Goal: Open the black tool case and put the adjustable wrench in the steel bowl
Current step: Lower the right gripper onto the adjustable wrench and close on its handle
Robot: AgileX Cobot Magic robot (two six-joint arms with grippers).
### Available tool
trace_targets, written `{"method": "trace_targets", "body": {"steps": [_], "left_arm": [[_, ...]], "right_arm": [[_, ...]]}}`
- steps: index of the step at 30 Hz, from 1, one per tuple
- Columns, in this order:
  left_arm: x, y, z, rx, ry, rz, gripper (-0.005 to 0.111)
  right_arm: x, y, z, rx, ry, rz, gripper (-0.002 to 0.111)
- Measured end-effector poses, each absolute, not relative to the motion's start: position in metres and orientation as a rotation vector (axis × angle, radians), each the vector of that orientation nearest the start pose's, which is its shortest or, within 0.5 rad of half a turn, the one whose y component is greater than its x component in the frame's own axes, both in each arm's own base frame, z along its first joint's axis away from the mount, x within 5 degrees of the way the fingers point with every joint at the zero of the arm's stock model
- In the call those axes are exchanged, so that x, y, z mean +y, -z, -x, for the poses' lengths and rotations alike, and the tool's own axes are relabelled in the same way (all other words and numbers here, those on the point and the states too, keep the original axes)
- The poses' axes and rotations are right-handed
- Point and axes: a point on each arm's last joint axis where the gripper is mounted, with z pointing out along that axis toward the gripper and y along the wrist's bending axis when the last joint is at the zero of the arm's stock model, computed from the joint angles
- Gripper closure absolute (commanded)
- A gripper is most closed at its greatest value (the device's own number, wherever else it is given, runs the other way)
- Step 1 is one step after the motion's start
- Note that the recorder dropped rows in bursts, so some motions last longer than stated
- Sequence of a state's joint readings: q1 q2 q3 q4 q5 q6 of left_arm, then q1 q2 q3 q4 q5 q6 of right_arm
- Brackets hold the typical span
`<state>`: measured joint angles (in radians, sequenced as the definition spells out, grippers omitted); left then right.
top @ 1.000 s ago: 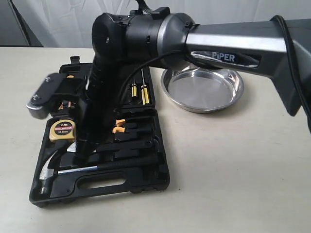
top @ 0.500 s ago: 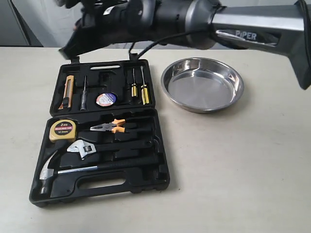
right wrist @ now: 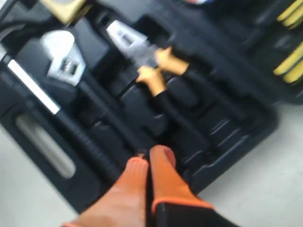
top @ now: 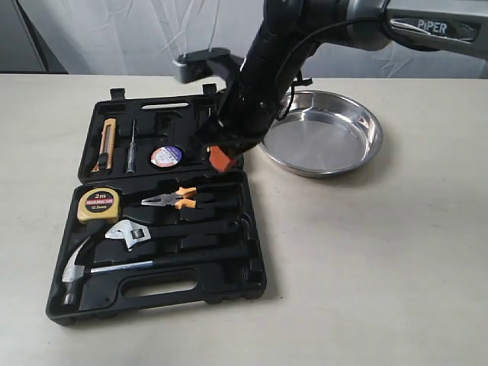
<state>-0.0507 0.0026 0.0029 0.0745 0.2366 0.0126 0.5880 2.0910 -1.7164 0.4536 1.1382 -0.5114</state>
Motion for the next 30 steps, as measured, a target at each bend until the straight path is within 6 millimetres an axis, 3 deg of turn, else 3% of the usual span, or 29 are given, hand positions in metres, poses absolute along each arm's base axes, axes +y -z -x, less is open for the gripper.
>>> {"method": "trace_targets", "body": {"steps": [4,8,15,21,25,30], "left_arm": [[-0.001,-0.191,-0.056,1.722,-0.04,-0.104,0.107],[-0.001,-0.191,-0.056,1.722,-0.04,-0.104,0.107],[-0.001,-0.191,-0.056,1.722,-0.04,-0.104,0.107],[-0.001,-0.191,-0.056,1.722,-0.04,-0.104,0.107],[-0.001,-0.191,-0.056,1.722,-0.04,-0.104,0.107],[-0.001,-0.191,-0.056,1.722,-0.04,-0.104,0.107]], "right_arm": [[0.294,-0.219,-0.317,2.552,-0.747,1.55,0.109],[0.323,-0.22,-0.293,2.31,-0.777,1.795,0.106],[0.35,-0.218,-0.294,1.904,-0.359,1.936,0.051],[0.356,-0.195,-0.293,1.797,-0.128,2.109,0.05],[0.36,-0.169,-0.292,1.81,-0.096,2.182,0.05],[0.363,-0.153,-0.293,1.821,-0.097,2.2,0.05]]}}
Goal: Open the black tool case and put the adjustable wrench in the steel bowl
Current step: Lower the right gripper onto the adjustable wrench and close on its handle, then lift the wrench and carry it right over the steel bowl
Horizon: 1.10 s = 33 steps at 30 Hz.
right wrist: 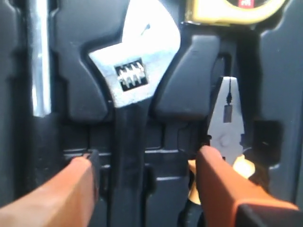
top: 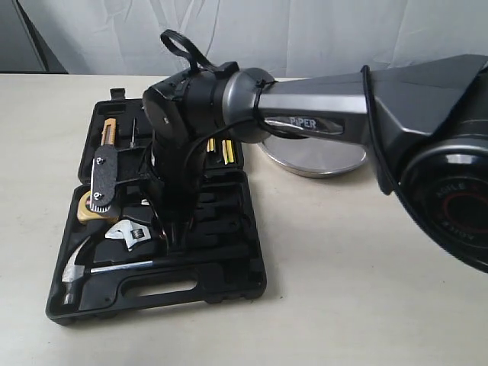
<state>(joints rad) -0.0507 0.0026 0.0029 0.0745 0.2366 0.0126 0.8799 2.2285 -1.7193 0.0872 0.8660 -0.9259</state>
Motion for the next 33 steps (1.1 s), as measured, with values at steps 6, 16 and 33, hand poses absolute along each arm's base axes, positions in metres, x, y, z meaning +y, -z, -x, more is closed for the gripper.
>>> {"method": "trace_targets", "body": {"steps": [6,16,33], "left_arm": [[-0.001,-0.191,-0.056,1.722,-0.04,-0.104,0.107],[-0.001,-0.191,-0.056,1.722,-0.04,-0.104,0.107],[-0.001,-0.191,-0.056,1.722,-0.04,-0.104,0.107]], "right_arm": [[0.366,-0.141,-0.294,1.824,-0.096,2.198,0.05],[0.368,-0.127,-0.293,1.87,-0.135,2.192,0.097],[0.369,-0.15,-0.292,1.928,-0.148,2.05,0.109]]}}
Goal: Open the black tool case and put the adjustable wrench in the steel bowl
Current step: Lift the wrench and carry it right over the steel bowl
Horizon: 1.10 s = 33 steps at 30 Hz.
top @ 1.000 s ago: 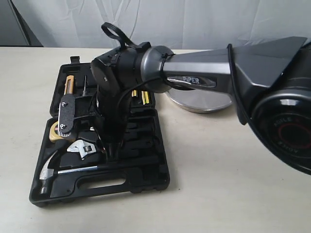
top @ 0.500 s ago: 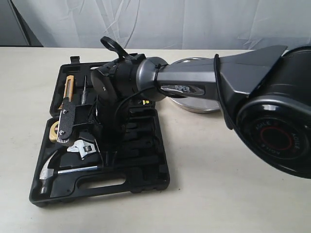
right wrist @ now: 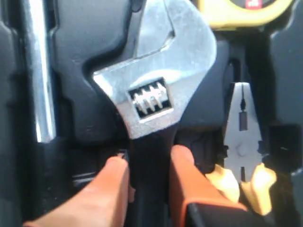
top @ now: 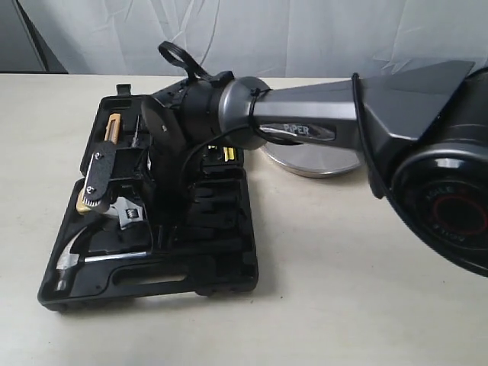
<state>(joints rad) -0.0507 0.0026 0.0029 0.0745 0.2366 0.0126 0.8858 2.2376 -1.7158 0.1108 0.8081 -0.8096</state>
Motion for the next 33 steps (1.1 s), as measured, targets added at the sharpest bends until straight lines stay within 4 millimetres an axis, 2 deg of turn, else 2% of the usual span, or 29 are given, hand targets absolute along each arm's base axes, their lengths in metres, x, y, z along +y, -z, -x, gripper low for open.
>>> {"method": "trace_targets", "body": {"steps": [6,16,23,33], "left_arm": [[-0.001,-0.191,-0.056,1.722,-0.04,-0.104,0.107],[-0.001,-0.191,-0.056,1.722,-0.04,-0.104,0.107],[-0.001,-0.191,-0.056,1.722,-0.04,-0.104,0.107],[-0.001,-0.191,-0.056,1.722,-0.04,-0.104,0.107]], "right_arm": [[0.369,-0.179,-0.293,1.874,-0.154,1.975,0.109],[0.365,-0.182,-0.298,1.911,-0.154,1.93,0.109],[0.335,-0.185,-0.336,2.044,-0.144,1.724,0.109],[0.268,-0.192,-0.397,2.226,-0.122,1.328,0.109]]}}
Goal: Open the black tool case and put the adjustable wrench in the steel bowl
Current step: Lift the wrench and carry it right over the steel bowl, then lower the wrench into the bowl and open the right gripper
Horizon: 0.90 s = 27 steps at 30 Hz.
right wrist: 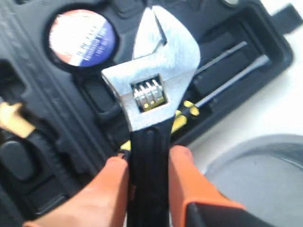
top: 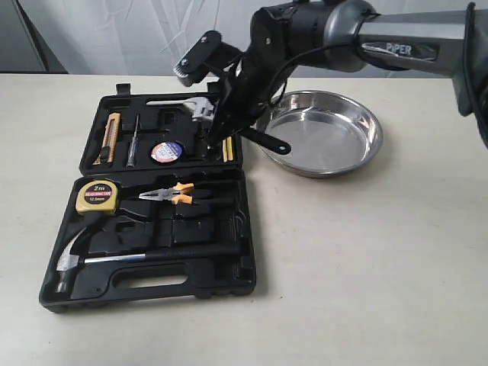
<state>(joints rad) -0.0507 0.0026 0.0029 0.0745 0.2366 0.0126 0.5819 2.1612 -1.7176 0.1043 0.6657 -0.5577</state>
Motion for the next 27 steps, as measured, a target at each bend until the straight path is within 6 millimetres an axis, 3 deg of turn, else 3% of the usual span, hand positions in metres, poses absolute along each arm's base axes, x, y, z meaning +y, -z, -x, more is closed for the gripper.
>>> {"method": "trace_targets", "body": {"steps": [9,15,19,27], "left_arm": [[-0.001,-0.191,-0.056,1.722,-0.04,-0.104,0.107],[-0.001,-0.191,-0.056,1.722,-0.04,-0.104,0.107],[-0.001,-0.191,-0.056,1.722,-0.04,-0.104,0.107],[-0.001,-0.191,-0.056,1.722,-0.04,-0.104,0.107]], "right_arm": [[0.202,-0.193,-0.437,2.366,-0.108,0.979,0.109],[0.169,-0.194,-0.453,2.391,-0.085,0.862,0.109],[0.156,-0.191,-0.458,2.415,-0.079,0.81,0.109],[0.152,-0.158,-0.465,2.47,-0.075,0.8,0.109]]}}
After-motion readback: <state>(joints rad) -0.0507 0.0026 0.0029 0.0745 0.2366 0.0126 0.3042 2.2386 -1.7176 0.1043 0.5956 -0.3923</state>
